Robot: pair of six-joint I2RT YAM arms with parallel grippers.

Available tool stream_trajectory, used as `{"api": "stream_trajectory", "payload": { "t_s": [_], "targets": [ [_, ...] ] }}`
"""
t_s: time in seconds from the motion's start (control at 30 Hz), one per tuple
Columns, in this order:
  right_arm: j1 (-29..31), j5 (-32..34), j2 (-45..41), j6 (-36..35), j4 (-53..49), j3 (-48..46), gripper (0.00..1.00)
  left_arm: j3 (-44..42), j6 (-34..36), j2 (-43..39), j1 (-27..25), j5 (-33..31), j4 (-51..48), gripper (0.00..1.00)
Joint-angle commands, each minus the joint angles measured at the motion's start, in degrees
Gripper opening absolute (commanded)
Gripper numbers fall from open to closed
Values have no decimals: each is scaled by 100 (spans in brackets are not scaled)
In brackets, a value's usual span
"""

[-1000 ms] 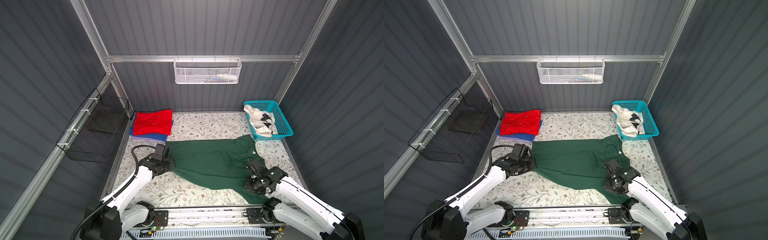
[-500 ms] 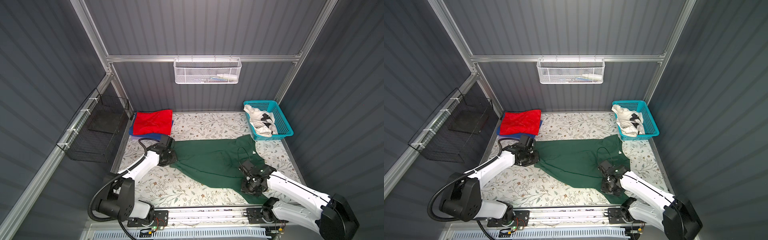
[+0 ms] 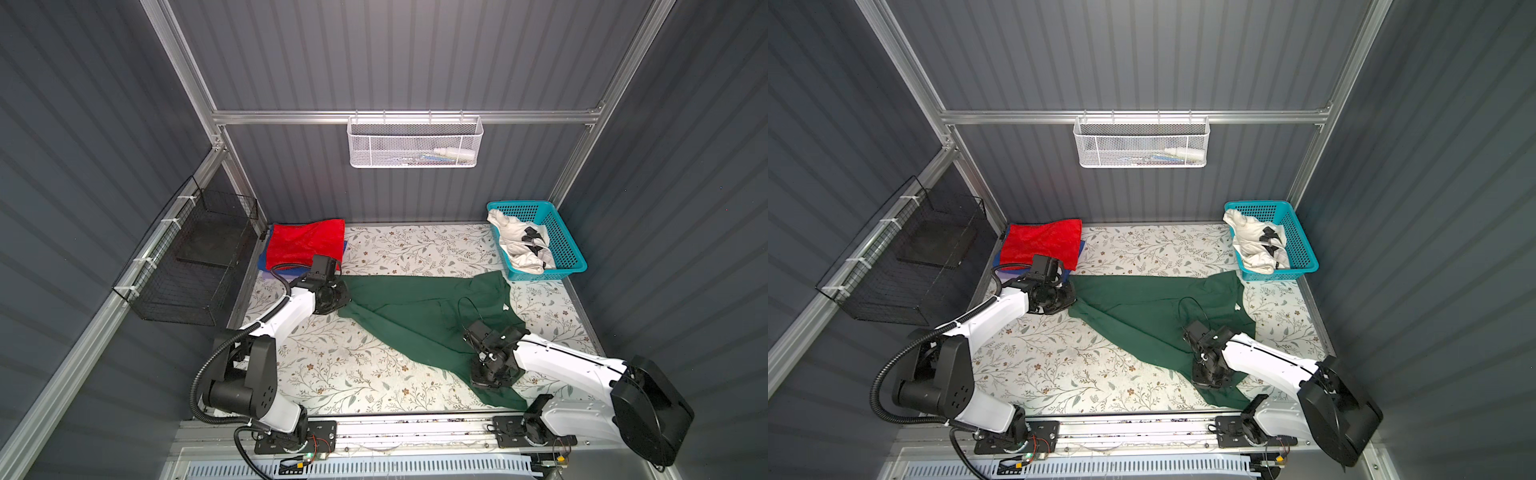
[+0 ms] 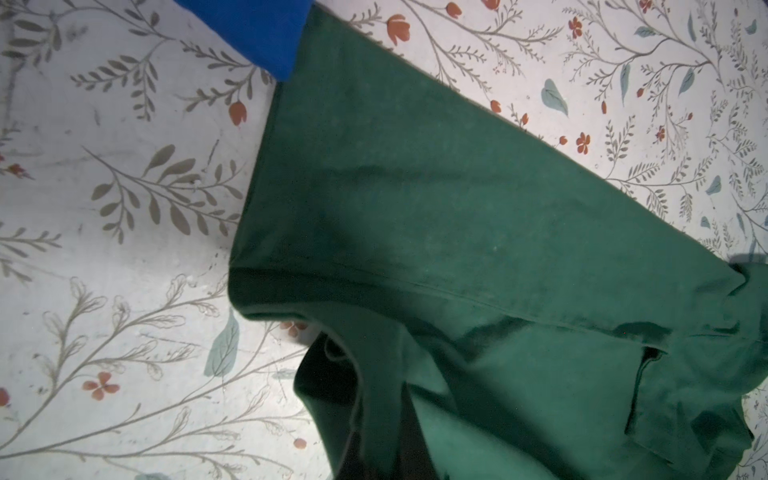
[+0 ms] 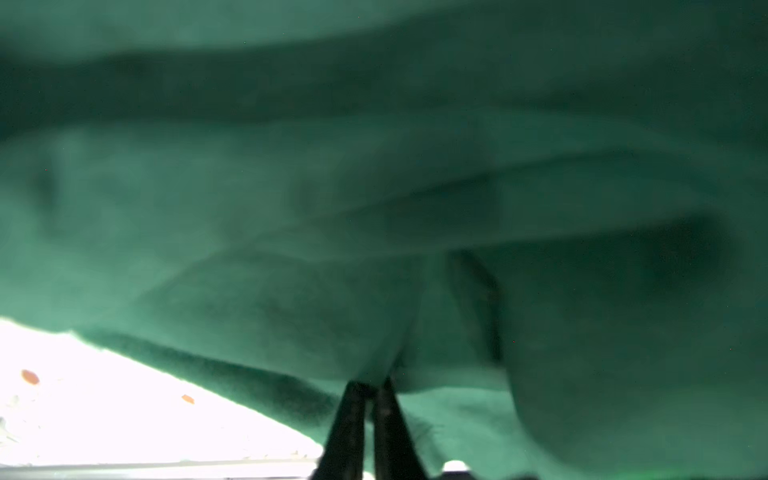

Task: Fold and stack the t-shirts

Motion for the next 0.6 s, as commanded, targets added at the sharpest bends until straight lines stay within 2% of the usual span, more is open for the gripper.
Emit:
{"api": "stream_trajectory", "payload": {
  "t_s": [0.0,0.13,0.27,0.4,0.57],
  "targets": [
    [25,107,108,-95,133,55,0,29,64,60,22,164,-4,0],
    [25,264,-121,-80,-195,166,0,-130,120,-134,23,87,-94,0],
    [25,285,-627,61,-578,266,0,-549,-16,-598,22,56,73,0],
    [51,386,-1316,318,-966,127,0,-763,78,-900,23,-9,-125,0],
    [68,438,-1754,455,-1629,332,0,-1211,74,-1468,22,-91,-279,0]
  ]
}}
